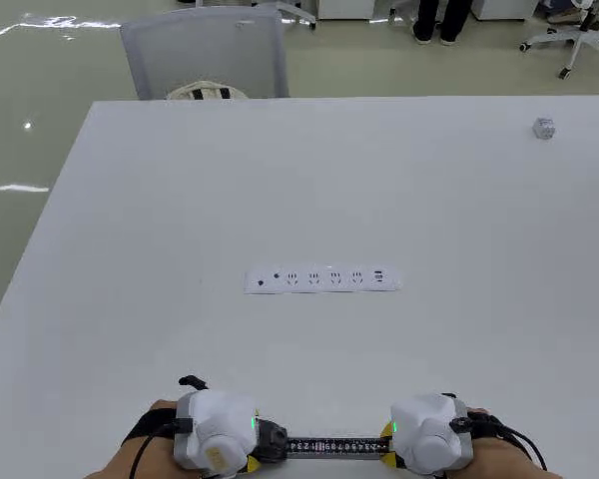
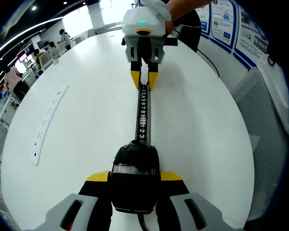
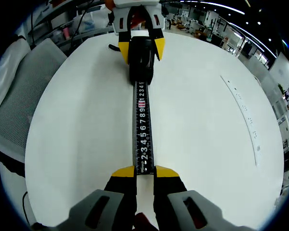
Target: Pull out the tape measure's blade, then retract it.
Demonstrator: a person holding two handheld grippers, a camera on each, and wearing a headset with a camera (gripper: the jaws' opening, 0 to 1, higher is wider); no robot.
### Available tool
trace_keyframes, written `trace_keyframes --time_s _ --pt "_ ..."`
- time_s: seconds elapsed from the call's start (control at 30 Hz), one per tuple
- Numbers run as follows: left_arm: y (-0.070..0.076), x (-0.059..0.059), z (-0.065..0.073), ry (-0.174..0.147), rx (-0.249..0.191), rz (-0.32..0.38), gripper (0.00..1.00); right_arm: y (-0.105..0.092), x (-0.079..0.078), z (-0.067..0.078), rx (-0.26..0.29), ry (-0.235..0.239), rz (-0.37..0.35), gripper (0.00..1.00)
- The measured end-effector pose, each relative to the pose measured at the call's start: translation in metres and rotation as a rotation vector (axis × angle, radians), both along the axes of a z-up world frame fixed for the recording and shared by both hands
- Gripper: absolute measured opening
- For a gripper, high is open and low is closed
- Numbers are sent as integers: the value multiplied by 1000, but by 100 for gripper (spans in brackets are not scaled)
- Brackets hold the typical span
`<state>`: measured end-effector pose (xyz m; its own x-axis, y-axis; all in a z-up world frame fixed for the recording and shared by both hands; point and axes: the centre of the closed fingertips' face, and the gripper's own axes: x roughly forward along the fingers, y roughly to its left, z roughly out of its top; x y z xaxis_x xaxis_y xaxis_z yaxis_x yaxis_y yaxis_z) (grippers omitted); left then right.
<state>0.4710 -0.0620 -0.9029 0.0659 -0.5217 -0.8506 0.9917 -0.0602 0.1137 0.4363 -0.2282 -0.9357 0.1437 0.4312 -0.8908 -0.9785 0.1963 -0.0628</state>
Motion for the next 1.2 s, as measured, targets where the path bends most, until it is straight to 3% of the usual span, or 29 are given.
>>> trace_keyframes --time_s 1.2 --pt "0 1 -1 5 7 4 32 -44 -5 0 -46 5 -12 10"
